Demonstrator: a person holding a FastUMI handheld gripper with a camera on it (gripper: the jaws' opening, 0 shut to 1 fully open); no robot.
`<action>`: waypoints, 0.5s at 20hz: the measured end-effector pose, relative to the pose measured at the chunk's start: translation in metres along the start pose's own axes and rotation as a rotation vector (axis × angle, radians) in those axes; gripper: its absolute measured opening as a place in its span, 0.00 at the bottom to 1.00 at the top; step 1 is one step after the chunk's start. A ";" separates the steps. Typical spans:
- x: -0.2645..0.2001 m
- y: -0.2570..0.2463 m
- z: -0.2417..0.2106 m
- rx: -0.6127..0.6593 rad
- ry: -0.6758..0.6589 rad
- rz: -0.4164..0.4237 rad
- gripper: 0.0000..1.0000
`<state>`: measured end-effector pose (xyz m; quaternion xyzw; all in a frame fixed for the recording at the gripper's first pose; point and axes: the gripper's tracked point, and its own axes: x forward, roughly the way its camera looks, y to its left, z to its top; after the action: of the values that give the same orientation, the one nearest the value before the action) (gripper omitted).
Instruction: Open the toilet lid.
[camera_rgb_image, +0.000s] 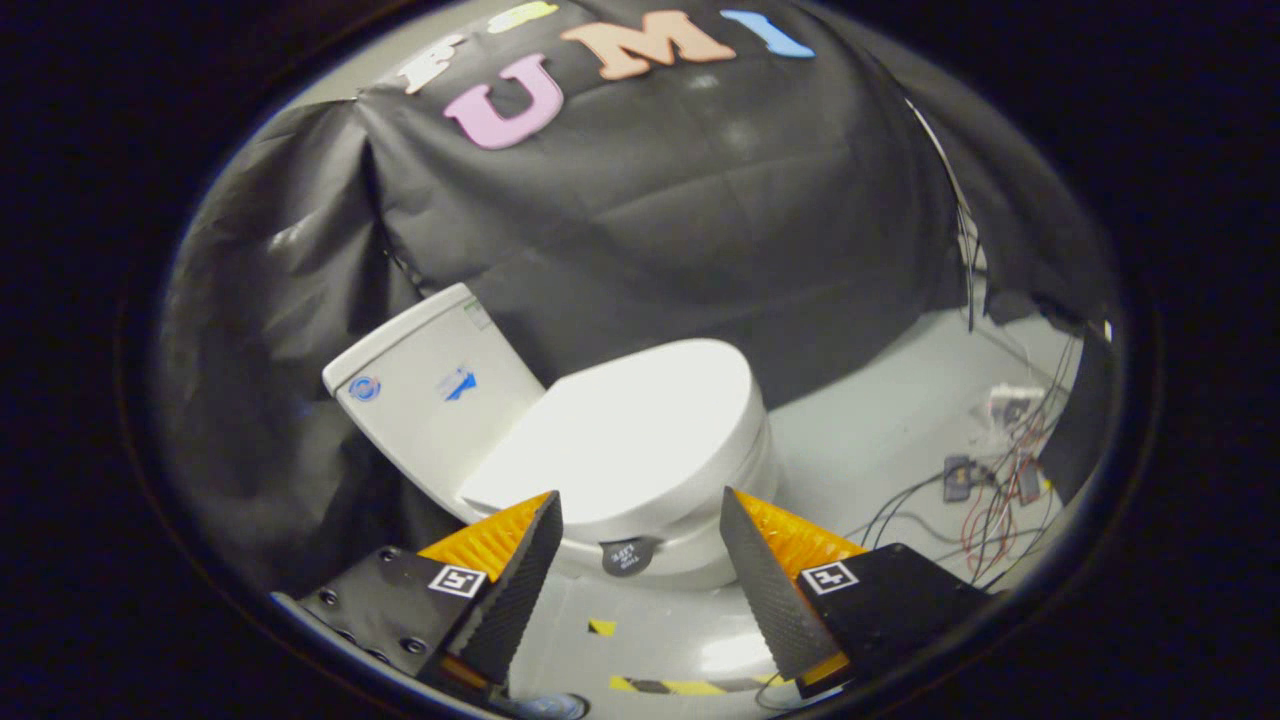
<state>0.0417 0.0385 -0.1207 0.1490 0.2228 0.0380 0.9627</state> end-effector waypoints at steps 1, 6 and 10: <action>0.008 0.000 -0.010 0.035 0.034 0.002 0.98; 0.036 0.019 -0.055 0.300 0.192 0.069 0.98; 0.061 0.012 -0.073 0.535 0.222 0.044 0.96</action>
<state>0.0646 0.0783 -0.2047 0.3975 0.3254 0.0145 0.8579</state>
